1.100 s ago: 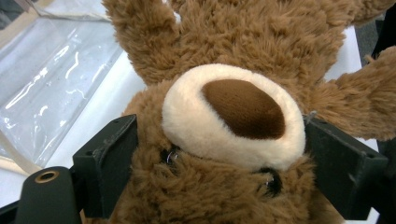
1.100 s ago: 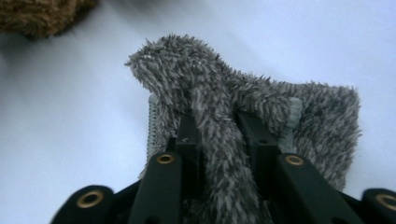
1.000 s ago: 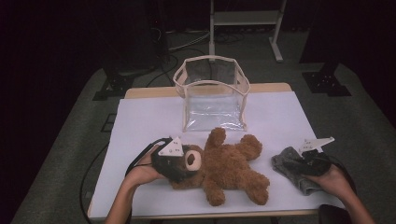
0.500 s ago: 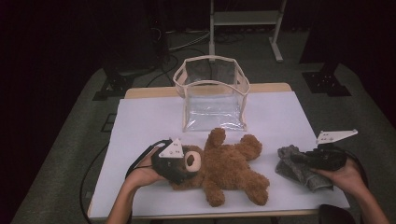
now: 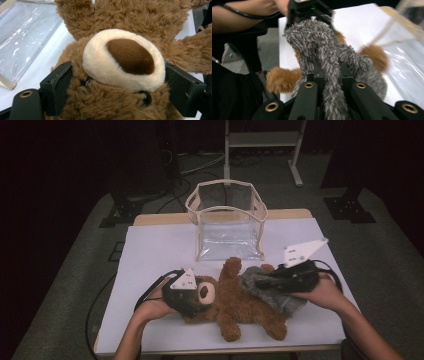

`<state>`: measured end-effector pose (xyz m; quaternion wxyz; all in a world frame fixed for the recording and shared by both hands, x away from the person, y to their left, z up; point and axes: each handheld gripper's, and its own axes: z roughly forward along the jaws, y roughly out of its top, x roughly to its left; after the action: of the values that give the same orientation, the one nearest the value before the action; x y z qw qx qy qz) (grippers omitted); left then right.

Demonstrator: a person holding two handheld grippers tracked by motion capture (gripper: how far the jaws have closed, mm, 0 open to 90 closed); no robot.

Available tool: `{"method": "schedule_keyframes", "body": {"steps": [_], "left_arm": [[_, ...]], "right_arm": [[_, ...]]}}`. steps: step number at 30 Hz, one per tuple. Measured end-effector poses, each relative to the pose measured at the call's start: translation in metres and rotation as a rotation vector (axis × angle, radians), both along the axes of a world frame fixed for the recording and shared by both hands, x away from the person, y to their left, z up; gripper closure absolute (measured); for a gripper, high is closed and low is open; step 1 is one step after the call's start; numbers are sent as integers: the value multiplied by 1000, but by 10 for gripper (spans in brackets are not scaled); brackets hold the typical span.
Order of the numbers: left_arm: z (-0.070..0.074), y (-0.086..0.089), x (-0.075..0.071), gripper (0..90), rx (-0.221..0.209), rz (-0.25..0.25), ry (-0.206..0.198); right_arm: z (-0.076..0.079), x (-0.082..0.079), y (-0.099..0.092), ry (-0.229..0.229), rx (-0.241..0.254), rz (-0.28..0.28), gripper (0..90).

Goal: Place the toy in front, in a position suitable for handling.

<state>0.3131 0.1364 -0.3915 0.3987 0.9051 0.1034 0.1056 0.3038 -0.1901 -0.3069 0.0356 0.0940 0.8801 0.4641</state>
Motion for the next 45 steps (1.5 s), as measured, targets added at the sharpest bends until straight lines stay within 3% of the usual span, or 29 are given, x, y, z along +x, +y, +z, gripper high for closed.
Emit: {"method": "schedule_keyframes", "body": {"steps": [4, 5, 7, 10, 11, 12, 15, 22, 28, 32, 35, 38, 42, 45], "left_arm": [[0, 0, 0, 155, -8, 2, -1], [-1, 0, -1, 155, -12, 4, 3], [-1, -1, 0, 155, -14, 2, 2], [-1, 0, 1, 155, -17, 4, 8], [-1, 0, 1, 155, -17, 4, 8], [-1, -1, 1, 155, -11, 2, 6], [0, -1, 0, 155, -4, 3, 4], [1, -1, 1, 154, 4, 0, 5], [1, -2, 0, 154, 12, -1, 1], [1, -2, 0, 154, 11, 4, 7], [1, -4, -1, 149, 13, 2, 5], [0, -6, -2, 141, 25, -3, 1], [0, -9, -3, 142, 29, -1, -5], [0, -9, -3, 143, 31, 6, 1]], "right_arm": [[-24, 8, 28, 4, -93, 31, 796], [-33, 10, 32, 22, -109, 40, 791], [-47, 11, 33, 46, -111, 46, 767], [-43, 6, 24, 25, -71, 31, 668], [-43, 6, 24, 25, -71, 31, 668], [-38, 1, 19, 18, -74, 32, 586], [-30, -5, 12, 19, -63, 23, 504], [-22, -11, 12, -26, -70, -17, 424], [-28, -2, 38, -66, -140, -16, 424], [-38, 9, 48, -57, -186, -8, 401], [-44, 9, 51, -59, -189, -9, 414], [-53, 5, 50, -68, -180, -11, 481], [-57, 3, 44, -37, -162, -20, 633], [-55, 4, 41, -25, -156, -20, 680]]}}
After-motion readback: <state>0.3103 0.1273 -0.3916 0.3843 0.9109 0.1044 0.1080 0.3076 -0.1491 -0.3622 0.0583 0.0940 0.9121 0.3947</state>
